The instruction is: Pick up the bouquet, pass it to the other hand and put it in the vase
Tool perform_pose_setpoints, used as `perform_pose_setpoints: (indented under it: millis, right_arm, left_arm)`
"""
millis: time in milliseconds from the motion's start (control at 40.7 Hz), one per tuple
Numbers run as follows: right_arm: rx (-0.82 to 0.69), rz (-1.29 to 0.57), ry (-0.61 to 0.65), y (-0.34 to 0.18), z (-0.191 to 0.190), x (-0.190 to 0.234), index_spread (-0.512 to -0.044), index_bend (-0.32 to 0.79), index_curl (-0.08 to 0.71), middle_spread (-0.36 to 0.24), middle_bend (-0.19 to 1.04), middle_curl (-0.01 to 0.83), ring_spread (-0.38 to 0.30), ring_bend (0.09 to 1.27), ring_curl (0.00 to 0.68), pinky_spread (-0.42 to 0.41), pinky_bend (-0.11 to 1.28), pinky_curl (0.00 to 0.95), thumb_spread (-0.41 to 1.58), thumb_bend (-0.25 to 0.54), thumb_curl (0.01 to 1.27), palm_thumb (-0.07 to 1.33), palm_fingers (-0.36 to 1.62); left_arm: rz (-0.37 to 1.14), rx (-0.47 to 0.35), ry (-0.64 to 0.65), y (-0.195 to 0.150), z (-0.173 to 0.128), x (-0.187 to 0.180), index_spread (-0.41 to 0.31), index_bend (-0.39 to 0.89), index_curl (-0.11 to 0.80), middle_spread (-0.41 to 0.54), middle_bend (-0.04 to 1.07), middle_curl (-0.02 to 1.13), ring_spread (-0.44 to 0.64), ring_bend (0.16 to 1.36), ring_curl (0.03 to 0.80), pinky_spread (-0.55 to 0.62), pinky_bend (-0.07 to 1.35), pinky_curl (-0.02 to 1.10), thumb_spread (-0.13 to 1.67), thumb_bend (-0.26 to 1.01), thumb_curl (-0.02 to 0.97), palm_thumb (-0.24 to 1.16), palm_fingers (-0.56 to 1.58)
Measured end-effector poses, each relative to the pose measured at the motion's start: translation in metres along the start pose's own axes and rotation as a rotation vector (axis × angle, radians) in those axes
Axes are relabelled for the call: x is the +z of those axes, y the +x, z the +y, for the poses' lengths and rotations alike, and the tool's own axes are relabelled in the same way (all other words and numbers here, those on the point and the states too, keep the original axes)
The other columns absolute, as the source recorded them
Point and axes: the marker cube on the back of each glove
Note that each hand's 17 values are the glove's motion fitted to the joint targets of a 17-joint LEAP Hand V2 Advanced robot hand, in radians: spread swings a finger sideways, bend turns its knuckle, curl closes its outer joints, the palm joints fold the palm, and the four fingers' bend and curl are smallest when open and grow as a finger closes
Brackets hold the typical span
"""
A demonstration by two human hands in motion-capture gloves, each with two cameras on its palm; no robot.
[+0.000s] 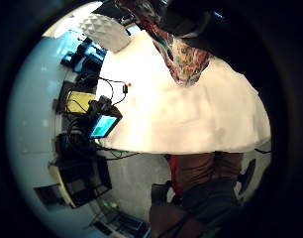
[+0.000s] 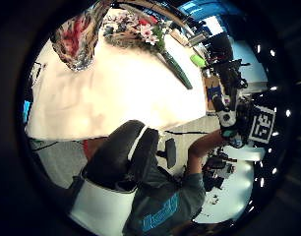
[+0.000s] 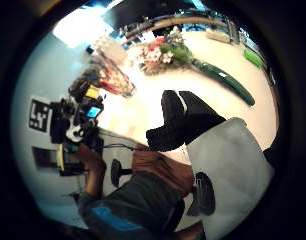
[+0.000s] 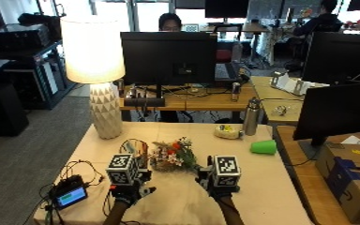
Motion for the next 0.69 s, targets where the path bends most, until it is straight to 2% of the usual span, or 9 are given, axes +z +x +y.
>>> perform_pose_setpoints:
  millis: [295,393,492,689]
  right_arm:
    - [0.132,-0.054,0.033,0.071,-0.034,0.045,-0.33,0.11,0.209,0.072,0.24,0.325,0.22,0.33,0.246,0.366,0.52,0.335,1.16,-0.003,0.33,0.58,0.22]
    - [0.158,-0.077,0.027,0.087,-0.047,0.066,-0.328,0.11,0.209,0.072,0.24,0.331,0.22,0.33,0.248,0.366,0.53,0.339,1.16,-0.013,0.33,0.59,0.22]
    - [0.185,-0.1,0.019,0.097,-0.058,0.084,-0.327,0.12,0.209,0.073,0.24,0.335,0.221,0.34,0.253,0.366,0.54,0.343,1.15,-0.017,0.34,0.6,0.21]
    - [0.178,-0.136,-0.07,0.114,-0.084,0.136,-0.324,0.12,0.211,0.067,0.23,0.342,0.222,0.34,0.257,0.368,0.55,0.35,1.14,-0.019,0.34,0.6,0.2]
  left_arm:
    - [0.03,-0.007,-0.002,0.007,0.002,0.001,-0.047,0.13,0.212,0.171,0.2,0.31,0.36,0.59,0.257,0.47,0.5,0.3,0.93,-0.03,0.267,0.13,0.22]
    - [0.03,-0.006,-0.004,0.002,-0.007,0.012,-0.047,0.13,0.216,0.172,0.19,0.32,0.36,0.6,0.26,0.47,0.51,0.31,0.93,-0.03,0.272,0.12,0.22]
    - [0.041,-0.015,-0.033,0.005,-0.003,0.014,-0.047,0.13,0.22,0.174,0.19,0.32,0.36,0.6,0.261,0.47,0.51,0.31,0.93,-0.03,0.275,0.12,0.21]
    - [0.033,-0.014,-0.028,-0.004,-0.018,0.031,-0.047,0.13,0.227,0.183,0.19,0.32,0.36,0.6,0.265,0.47,0.51,0.32,0.93,-0.03,0.277,0.12,0.21]
